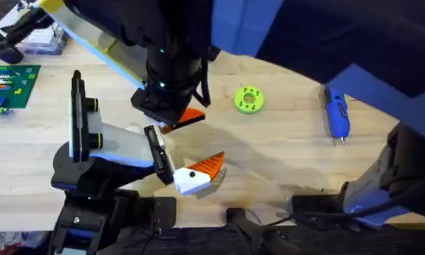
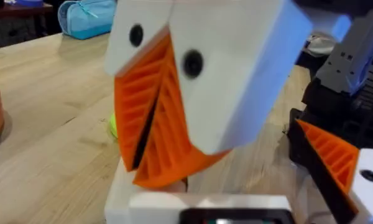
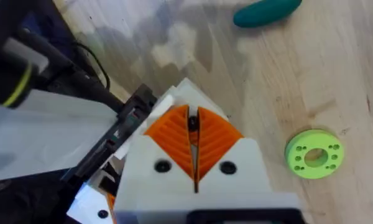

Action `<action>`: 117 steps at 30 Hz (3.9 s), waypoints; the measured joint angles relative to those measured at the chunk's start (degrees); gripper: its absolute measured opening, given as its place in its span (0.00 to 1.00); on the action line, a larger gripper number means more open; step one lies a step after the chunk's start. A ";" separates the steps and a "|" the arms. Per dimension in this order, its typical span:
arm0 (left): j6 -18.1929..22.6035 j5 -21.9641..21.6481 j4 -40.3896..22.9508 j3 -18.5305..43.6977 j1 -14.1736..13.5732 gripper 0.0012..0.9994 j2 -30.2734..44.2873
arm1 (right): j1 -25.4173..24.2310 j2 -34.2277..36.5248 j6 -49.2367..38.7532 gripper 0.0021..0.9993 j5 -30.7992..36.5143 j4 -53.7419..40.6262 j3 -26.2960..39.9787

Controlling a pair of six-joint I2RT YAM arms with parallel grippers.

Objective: Pick up the gripper from the table and insert it into the empty holder that is missing its gripper. Then pick up a screw, insert it into the mounting hole, and use the screwdriver to tighten it. Finally, clean up the table by picking up the vegetable and placing it into the bucket.

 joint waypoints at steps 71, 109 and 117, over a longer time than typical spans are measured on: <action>-0.83 0.00 0.02 0.00 0.17 0.99 0.00 | -16.31 -15.43 -7.66 1.00 -3.85 -8.14 -4.84; 0.91 -0.11 -0.11 0.00 0.17 0.00 0.00 | -19.23 -34.82 -8.98 1.00 -13.75 -0.74 -26.32; 1.98 0.04 -0.12 0.00 0.17 0.00 0.00 | -22.14 -34.90 -7.44 1.00 -12.47 -1.13 -26.33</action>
